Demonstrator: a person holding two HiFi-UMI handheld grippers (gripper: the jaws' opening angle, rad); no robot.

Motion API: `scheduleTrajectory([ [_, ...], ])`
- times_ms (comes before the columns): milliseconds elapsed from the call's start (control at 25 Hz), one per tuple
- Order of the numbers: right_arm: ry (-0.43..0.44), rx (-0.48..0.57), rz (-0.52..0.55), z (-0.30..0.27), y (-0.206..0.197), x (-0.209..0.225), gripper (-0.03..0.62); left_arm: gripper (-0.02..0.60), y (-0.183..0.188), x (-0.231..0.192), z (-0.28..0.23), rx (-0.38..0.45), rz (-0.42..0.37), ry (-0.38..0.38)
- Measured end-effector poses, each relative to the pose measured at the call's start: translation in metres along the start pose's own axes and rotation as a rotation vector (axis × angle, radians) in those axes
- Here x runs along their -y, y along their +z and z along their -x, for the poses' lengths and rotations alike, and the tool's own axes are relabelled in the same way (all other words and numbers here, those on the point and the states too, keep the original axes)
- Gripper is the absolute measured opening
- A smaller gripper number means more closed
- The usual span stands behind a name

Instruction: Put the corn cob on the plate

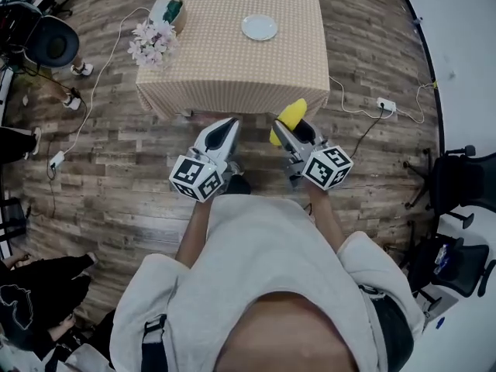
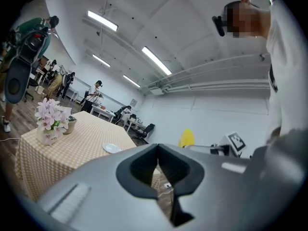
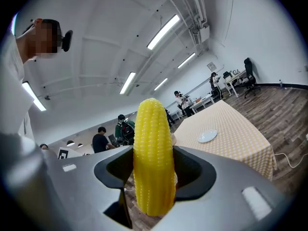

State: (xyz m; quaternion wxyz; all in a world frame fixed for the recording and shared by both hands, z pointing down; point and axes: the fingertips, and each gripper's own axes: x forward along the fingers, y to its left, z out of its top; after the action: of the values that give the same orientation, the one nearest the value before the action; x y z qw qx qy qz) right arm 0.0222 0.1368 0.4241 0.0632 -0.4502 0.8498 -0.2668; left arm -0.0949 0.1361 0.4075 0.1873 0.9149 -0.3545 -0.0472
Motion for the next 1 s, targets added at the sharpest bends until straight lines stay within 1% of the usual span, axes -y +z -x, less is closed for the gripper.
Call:
scheduleTrajectory([
  [160, -0.02, 0.011, 0.007, -0.036, 0.015, 0.005, 0.247, 0.008, 0.016, -0.034, -0.011, -0.002, 0.006, -0.013],
  [280, -0.041, 0.016, 0.008, -0.051, 0.02, 0.01, 0.249, 0.008, 0.022, -0.05, -0.02, -0.011, 0.01, -0.029],
  [440, -0.069, 0.018, -0.004, -0.057, 0.023, 0.018, 0.248, 0.008, 0.025, -0.057, -0.031, -0.021, 0.019, -0.054],
  [680, -0.099, 0.008, -0.012, -0.058, 0.015, 0.026, 0.248, 0.008, 0.014, -0.063, -0.032, -0.042, 0.04, -0.061],
  [800, -0.103, 0.002, -0.019, -0.059, 0.009, 0.028, 0.249, 0.008, 0.009, -0.068, -0.028, -0.046, 0.05, -0.052],
  [1000, -0.095, 0.007, -0.004, -0.069, 0.014, 0.027, 0.249, 0.008, 0.017, -0.076, -0.036, -0.033, 0.037, -0.06],
])
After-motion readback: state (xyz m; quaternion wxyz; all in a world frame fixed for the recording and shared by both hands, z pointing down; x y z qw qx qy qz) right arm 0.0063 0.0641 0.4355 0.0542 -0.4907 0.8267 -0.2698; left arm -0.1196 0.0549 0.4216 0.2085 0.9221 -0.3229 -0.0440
